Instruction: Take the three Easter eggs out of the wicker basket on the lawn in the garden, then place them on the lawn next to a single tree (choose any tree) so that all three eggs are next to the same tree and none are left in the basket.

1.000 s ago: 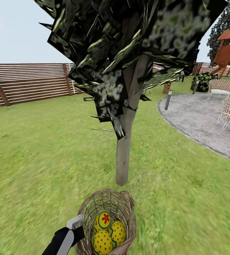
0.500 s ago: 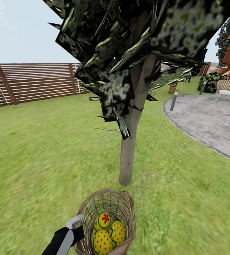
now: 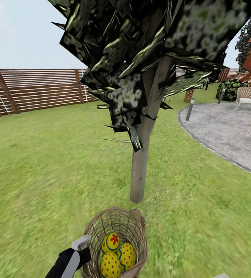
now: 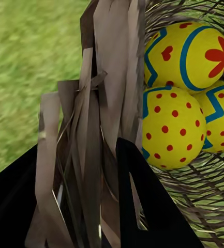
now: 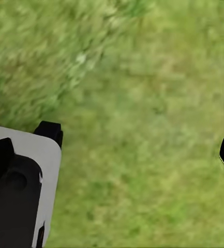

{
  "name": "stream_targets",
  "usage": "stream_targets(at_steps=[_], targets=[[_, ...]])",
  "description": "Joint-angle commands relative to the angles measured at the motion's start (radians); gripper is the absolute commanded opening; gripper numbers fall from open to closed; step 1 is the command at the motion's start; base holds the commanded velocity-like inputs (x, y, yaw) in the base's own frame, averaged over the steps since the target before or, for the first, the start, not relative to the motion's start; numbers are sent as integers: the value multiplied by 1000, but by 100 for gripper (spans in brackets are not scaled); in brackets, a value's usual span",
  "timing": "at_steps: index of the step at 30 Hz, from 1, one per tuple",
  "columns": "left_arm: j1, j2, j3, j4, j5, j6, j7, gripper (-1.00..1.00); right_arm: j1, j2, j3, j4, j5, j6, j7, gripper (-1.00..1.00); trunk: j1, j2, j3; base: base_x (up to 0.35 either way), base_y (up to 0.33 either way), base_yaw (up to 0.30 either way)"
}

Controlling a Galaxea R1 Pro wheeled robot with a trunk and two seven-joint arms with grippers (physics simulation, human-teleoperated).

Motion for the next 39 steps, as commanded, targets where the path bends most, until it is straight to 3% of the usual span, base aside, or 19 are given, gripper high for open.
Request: stream_targets(at_steps=[1,5,17,22,39], targets=[[-1,-1,3,-4,16,2,7,-100,-3,-1,3,3,11,3,3,100,0,-1,-1,0,0,0],[0,-1,3,-6,18,5,8,-100,-7,-1,3,19,11,3,2,100,0,-1,-1,0,0,0],[-1,-1,2,-29,18,5,11,-100,-8,-1,3,19,12,1,2,100,46,-85,-39,0,0,0],[-1,10,74,-36,18,5,13,-100,-7,-1,3,19,11,1,2,100,65,-120,-55,0,0,0],[-1,13,77,-36,18,6,14,-100,-8,-1,3,18,6,3,4,100,131,-239,-128,4,0,0]])
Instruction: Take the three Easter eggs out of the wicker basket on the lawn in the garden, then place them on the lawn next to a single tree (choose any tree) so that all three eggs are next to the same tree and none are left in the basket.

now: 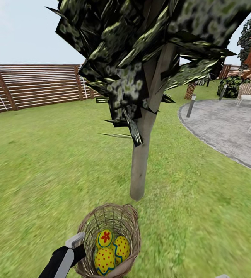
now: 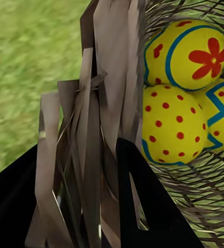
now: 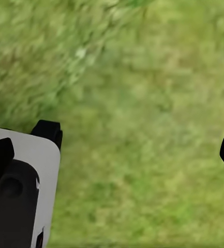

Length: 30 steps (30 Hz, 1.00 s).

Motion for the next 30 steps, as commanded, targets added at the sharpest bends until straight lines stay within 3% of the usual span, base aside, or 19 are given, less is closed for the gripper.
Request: stream_targets(at_steps=[1,19,30], targets=[[-1,-1,2,-2,14,1,7,-100,0,-1,4,-3,10,5,3,100,4,-8,-6,87,0,0],[-1,1,9,-12,14,3,7,-100,0,-1,3,-3,9,5,3,100,73,-134,-90,163,0,0],[-1,1,10,-16,13,1,7,-100,0,-1,3,-1,10,0,3,100,115,-211,-125,6,0,0]])
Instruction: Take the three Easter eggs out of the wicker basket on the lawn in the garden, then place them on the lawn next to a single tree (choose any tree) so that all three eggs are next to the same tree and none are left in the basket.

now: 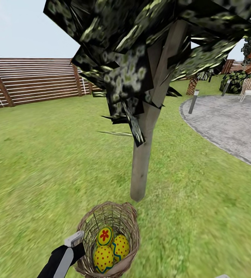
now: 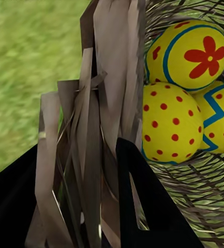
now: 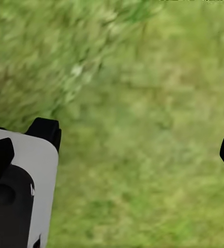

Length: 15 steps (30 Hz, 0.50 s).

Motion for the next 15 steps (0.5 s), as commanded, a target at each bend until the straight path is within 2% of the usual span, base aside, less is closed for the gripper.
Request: stream_targets(at_steps=[1,6,11,15], targets=[[0,-1,2,-2,13,2,7,-100,0,-1,4,-3,11,4,3,100,4,-8,-4,0,0,0],[0,0,3,-2,13,3,7,-100,0,-1,3,-3,11,4,3,100,23,-43,-20,13,0,0],[0,-1,2,0,13,4,7,-100,0,-1,4,-3,11,4,3,100,42,-78,-36,304,0,0],[0,0,3,-2,14,6,7,-100,0,-1,4,-3,10,4,3,100,42,-78,-36,334,0,0]])
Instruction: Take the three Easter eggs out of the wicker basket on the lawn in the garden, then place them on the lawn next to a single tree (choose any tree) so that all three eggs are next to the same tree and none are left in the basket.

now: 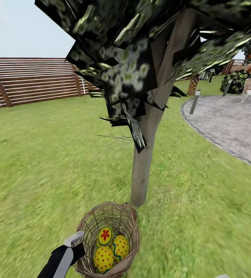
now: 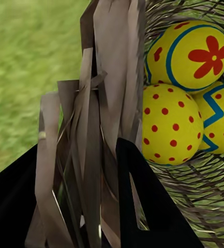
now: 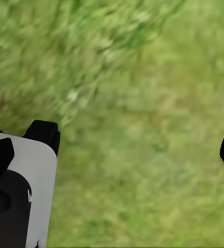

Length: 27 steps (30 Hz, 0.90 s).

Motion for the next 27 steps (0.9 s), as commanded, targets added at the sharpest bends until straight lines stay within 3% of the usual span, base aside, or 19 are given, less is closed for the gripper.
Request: stream_targets(at_steps=[1,6,13,14,15,16,17,19,21,22,23,27], targets=[[-1,0,2,-2,13,3,7,-100,0,-1,3,-3,11,5,3,100,1,-1,-1,335,0,0],[-1,10,1,-4,13,2,5,-100,0,-1,3,-3,11,4,3,100,1,-1,-1,124,0,0],[0,10,1,-2,13,1,5,-100,0,-1,2,-3,11,3,4,100,27,-50,-23,1,0,0],[-1,10,1,-2,13,0,5,-100,0,-5,1,-5,9,3,11,100,31,-57,-26,0,0,0],[-1,10,1,-2,13,0,5,-100,-2,-30,-8,-39,2,3,49,100,35,-64,-29,0,0,0],[-1,10,1,-1,13,0,5,-100,-4,-64,-47,-104,-24,9,148,100,39,-71,-32,0,0,0],[0,10,0,0,13,0,5,-100,-4,-117,-115,-170,-64,24,314,100,43,-78,-35,0,0,0],[0,10,1,4,13,-1,5,-100,-5,-253,-315,-271,-116,134,751,100,50,-92,-42,0,0,0],[0,9,0,7,13,-1,5,-100,-5,-290,-511,-301,-120,202,989,100,58,-106,-48,0,0,0],[0,9,-1,7,13,-1,5,-100,-5,-292,-550,-304,-118,208,1027,100,62,-113,-51,0,0,0],[0,9,-1,7,13,-1,5,-100,-5,-293,-560,-305,-118,210,1037,100,66,-120,-54,0,0,0],[0,11,0,5,13,-2,5,-100,-5,-291,-560,-299,-111,207,1027,100,81,-148,-67,0,0,0]])
